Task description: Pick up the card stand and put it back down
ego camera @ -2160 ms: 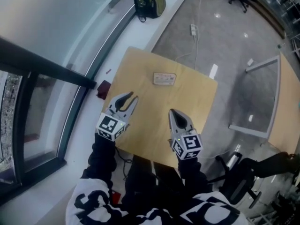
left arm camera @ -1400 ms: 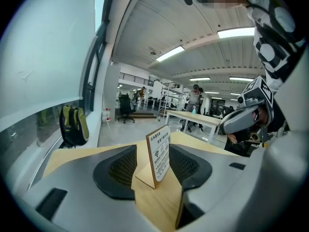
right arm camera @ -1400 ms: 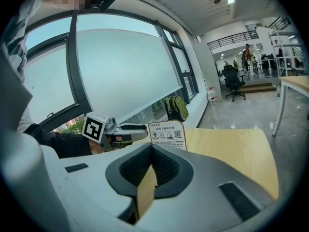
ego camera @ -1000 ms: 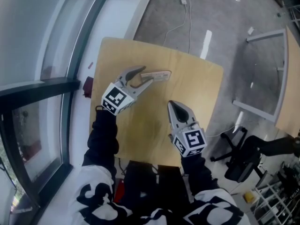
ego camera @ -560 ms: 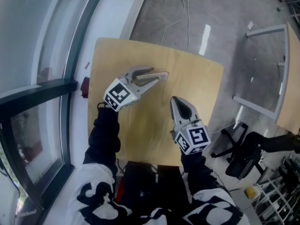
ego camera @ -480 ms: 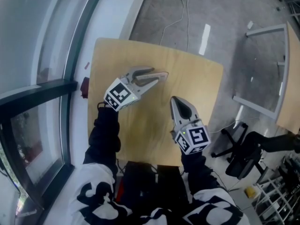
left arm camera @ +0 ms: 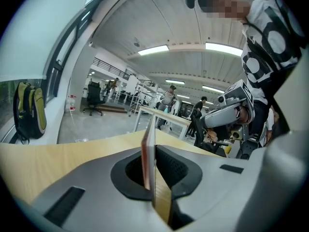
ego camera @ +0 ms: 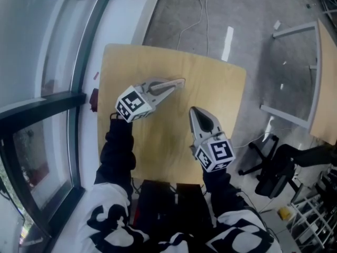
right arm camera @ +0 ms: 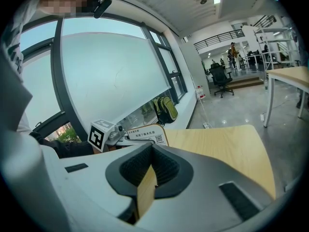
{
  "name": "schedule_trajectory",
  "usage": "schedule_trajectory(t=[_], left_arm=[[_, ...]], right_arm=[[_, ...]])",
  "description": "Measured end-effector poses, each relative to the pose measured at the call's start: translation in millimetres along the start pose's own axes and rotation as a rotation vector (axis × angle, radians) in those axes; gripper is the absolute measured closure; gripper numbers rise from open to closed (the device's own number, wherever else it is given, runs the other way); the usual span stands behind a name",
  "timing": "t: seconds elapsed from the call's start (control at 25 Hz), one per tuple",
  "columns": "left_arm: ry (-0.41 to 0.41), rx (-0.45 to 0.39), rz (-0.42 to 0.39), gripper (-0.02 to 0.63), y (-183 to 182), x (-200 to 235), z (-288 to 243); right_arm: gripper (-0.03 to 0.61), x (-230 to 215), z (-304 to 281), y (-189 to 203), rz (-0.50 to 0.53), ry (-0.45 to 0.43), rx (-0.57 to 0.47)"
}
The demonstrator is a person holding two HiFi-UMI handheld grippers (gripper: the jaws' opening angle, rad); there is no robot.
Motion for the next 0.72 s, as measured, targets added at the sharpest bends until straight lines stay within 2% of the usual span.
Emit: schedule_trajectory(t=[0.2,0.36,0.48,0.72], left_arm=[[0.003,0.022,0.017,0.589,2.7,-6.9,-5.3],[0.030,0.022,0.066,0.589,-4.6,-37.3,-1.4],[0.040,0.002,0.079,0.589,-22.4,-55.9,7.7],[-0.010,-0.013,0.125,0.589,-66.0,-115.6,28.7]], right_arm=[[0.561,2.4,6.9,-3.4,0.015,-0.009,-0.019],[0.561,13.3,33.9,-5.6,0.015,-0.014,-0.022],[0.561,25.4,50.4,-14.1,0.031,-0.025,-0.050],[0.561,46.6,99.4,-30.6,0.028,-0.026,-0.106]])
Point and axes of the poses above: the fingertips, and each gripper's own axes: z backward along the fingers, x to its left, y out of its underside, the point moved 5 cm from there along z, backward along the fingers, and after that the axes turned 6 degrees about -z, right-handed, at the moved point
